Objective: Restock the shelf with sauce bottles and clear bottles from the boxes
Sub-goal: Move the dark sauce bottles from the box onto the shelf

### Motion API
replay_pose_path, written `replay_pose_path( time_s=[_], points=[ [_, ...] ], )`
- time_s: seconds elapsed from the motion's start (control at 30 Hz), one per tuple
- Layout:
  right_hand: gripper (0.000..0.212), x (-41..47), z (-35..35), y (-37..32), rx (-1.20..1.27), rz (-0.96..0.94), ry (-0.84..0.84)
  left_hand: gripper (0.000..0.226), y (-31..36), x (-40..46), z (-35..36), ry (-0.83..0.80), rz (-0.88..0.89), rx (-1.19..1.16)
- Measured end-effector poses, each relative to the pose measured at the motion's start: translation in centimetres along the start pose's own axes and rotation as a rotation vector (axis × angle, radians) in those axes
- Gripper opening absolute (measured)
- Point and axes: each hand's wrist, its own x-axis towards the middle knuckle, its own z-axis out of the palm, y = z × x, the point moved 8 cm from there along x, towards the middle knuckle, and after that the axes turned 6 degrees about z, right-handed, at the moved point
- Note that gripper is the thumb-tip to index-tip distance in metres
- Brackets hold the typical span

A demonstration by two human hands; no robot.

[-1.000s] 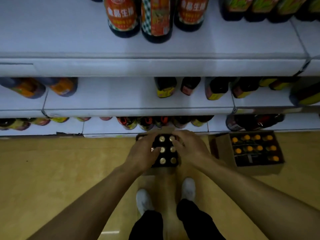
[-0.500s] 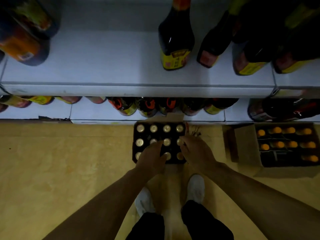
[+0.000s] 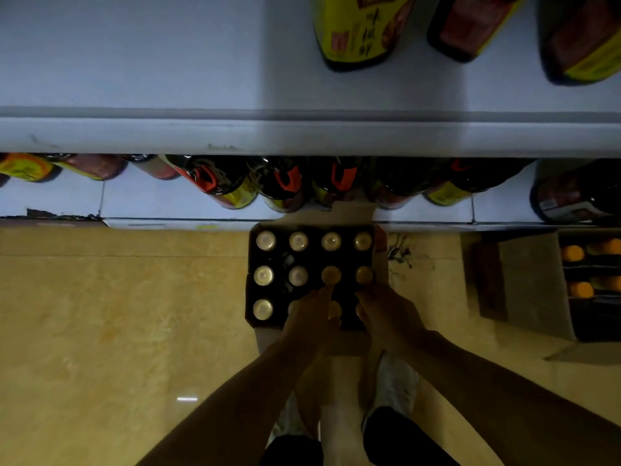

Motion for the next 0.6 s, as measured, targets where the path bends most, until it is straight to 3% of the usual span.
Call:
replay_pose_path(
  time_s=[0.2,0.33,0.47,0.53,0.6],
  points=[
    [0.041,1.8,2.3,-0.6,-0.302,-0.013,-0.062,0.061,-0.7,1.6,2.0,-0.022,0.027,0.037],
    [0.039,2.1,3.5,-0.6,-0.372,-0.004,-0.099,0.059,-1.3,2.0,2.8,-0.034,0.02,0.024],
    [0.032,2.7,2.1,-1.1,-0.38,0.042,0.054,0.038,-1.8,2.2,3.6,-0.005,0.028,-0.041],
    [0.036,3.3,3.7,-0.8,-0.373,0.053,-0.056,0.03,-2.0,1.8,3.4,0.032,0.044,-0.043],
    [0.037,3.7,4.6,-0.7,-0.36,0.04,-0.12,0.036,-2.0,1.1,3.1,0.059,0.059,-0.085]
  ],
)
